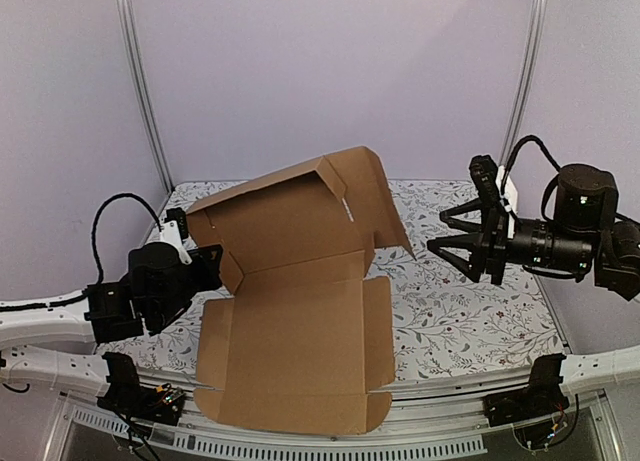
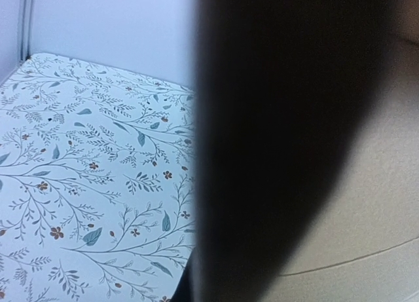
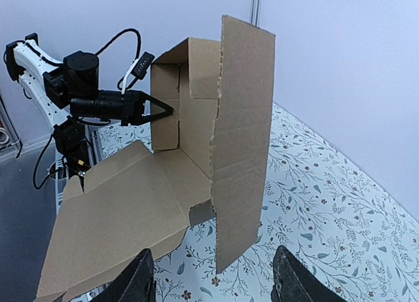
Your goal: Fold the paper box
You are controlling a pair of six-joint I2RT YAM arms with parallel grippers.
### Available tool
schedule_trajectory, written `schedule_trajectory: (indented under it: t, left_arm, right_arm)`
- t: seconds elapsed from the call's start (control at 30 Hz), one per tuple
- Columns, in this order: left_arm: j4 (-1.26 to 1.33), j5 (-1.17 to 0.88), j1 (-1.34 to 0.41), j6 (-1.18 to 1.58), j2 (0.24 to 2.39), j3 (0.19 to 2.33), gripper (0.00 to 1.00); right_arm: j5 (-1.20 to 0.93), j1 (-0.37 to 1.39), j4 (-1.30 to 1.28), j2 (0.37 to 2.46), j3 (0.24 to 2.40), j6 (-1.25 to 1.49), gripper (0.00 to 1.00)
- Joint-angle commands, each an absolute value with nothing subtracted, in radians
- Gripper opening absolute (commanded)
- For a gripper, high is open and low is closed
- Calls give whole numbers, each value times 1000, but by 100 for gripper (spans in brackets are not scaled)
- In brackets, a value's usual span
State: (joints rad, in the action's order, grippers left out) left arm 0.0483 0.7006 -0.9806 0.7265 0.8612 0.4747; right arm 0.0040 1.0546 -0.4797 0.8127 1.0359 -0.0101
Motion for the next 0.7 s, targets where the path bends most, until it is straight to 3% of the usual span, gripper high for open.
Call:
schedule_trajectory:
  t: [0.0, 0.67]
  left_arm:
    - [103, 663, -969, 684, 830, 453, 0]
    - [168, 601, -970, 602, 775, 402, 0]
  right_arm:
    - [33, 1058, -553, 862, 1098, -81, 60]
    - [-345, 955, -535, 1081, 1191, -105, 59]
